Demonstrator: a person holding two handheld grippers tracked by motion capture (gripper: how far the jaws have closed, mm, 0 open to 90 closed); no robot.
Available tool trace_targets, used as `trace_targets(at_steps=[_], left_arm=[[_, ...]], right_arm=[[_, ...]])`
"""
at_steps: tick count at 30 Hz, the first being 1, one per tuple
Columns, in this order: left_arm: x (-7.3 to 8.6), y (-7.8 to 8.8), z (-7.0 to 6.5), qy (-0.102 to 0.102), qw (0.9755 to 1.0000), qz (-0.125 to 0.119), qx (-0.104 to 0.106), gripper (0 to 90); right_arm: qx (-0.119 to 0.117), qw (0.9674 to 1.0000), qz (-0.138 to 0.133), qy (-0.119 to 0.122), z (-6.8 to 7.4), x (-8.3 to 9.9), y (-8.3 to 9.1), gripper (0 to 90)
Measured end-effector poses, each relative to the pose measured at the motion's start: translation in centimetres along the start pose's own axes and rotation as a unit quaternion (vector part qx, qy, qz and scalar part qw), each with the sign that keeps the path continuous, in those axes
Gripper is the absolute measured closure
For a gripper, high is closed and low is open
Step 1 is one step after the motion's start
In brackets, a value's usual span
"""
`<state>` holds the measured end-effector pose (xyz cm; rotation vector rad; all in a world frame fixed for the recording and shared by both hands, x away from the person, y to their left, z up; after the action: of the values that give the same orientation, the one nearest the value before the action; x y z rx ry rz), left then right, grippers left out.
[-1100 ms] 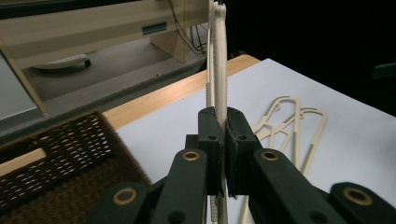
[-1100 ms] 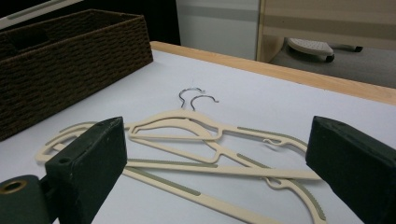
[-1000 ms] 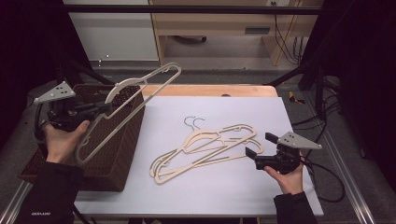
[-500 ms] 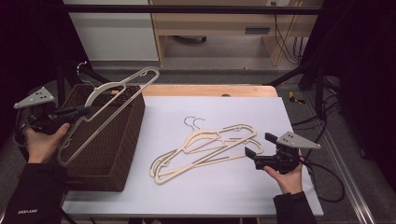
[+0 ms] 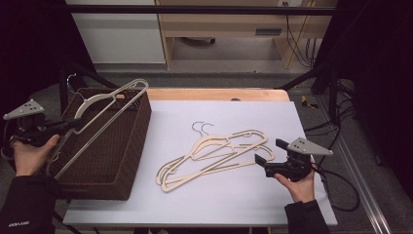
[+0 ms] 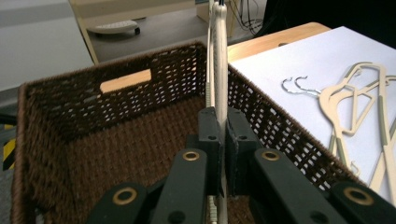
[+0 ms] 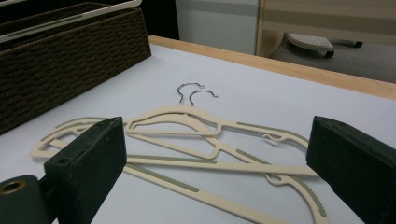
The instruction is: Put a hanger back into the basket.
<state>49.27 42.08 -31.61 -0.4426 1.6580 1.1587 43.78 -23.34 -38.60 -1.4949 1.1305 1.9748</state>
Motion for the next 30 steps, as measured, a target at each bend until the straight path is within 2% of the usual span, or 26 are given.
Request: trace_targets(at_steps=[7,14,18,20,25,28,29,30], left_arm=[[1.1,0.2,0.4,0.000,0.9999,0.012,-0.008,86.1],[1.2,0.1,0.5,0.009,0.9998,0.013,-0.009,86.1],[2.0,-0.3,0.9,0.013,0.9992,0.034,-0.013,86.1],[2.7,-0.6,1.1,0.013,0.9984,0.052,-0.019,86.1],[4.2,-1.1,1.6,0.018,0.9970,0.074,-0.013,86.1],[4.8,-1.3,1.6,0.017,0.9954,0.092,-0.020,86.2],[4.9,-1.3,1.6,0.013,0.9942,0.104,-0.025,86.2],[5.1,-1.5,1.6,0.012,0.9944,0.101,-0.028,86.2]], right_arm=[[0.001,1.0000,0.002,0.000,0.0,0.0,-0.1,5.2],[0.000,1.0000,0.002,0.001,0.0,0.1,-0.1,5.2],[-0.002,1.0000,0.004,0.003,0.1,0.1,-0.2,5.2],[-0.001,1.0000,0.005,0.003,0.1,0.1,-0.2,5.2],[0.000,1.0000,0.008,0.003,0.1,0.2,-0.4,5.2],[-0.002,0.9999,0.011,0.005,0.2,0.2,-0.5,5.1],[-0.001,0.9999,0.011,0.005,0.2,0.2,-0.6,5.1],[-0.001,0.9999,0.012,0.005,0.2,0.3,-0.6,5.1]])
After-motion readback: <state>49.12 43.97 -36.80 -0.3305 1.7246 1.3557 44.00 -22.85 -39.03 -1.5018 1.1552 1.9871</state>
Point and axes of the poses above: each handheld gripper's, and its own axes: y roughly backward along the jaws, x roughly out of its underside, z roughly to its left, the point moved 1 cm from there along -y, roughly forward along the jaws, and after that the axes turned 1 degree about -x, right-handed, at the moved point
